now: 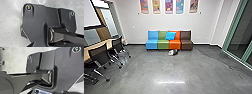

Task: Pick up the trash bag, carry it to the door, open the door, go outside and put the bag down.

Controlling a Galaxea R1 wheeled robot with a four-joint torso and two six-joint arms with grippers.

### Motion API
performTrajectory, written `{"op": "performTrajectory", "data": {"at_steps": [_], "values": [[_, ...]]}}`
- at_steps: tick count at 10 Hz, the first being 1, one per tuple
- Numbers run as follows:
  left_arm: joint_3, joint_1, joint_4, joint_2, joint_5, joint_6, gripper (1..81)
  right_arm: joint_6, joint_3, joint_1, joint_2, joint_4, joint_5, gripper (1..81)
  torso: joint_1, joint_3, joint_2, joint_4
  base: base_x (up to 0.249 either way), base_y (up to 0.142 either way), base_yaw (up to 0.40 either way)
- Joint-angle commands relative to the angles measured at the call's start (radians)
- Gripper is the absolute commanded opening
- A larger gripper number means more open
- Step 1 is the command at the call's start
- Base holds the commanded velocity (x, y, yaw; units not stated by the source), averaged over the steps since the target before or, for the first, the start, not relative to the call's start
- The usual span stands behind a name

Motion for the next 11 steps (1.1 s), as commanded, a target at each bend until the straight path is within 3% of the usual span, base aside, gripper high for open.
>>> {"op": "performTrajectory", "data": {"at_steps": [1, 11], "values": [[0.005, -0.046, 0.006, -0.012, 0.059, 0.007, 81.1, -0.005, 0.013, 0.029, -0.024, 0.009, -0.053, 81.1, 0.000, 0.000, 0.000, 0.000, 0.178, 0.000, 0.000], [0.005, -0.047, 0.007, -0.009, 0.059, 0.007, 81.1, -0.004, 0.009, 0.028, -0.021, 0.011, -0.053, 81.1, 0.000, 0.000, 0.000, 0.000, 0.190, 0.000, 0.000]]}}
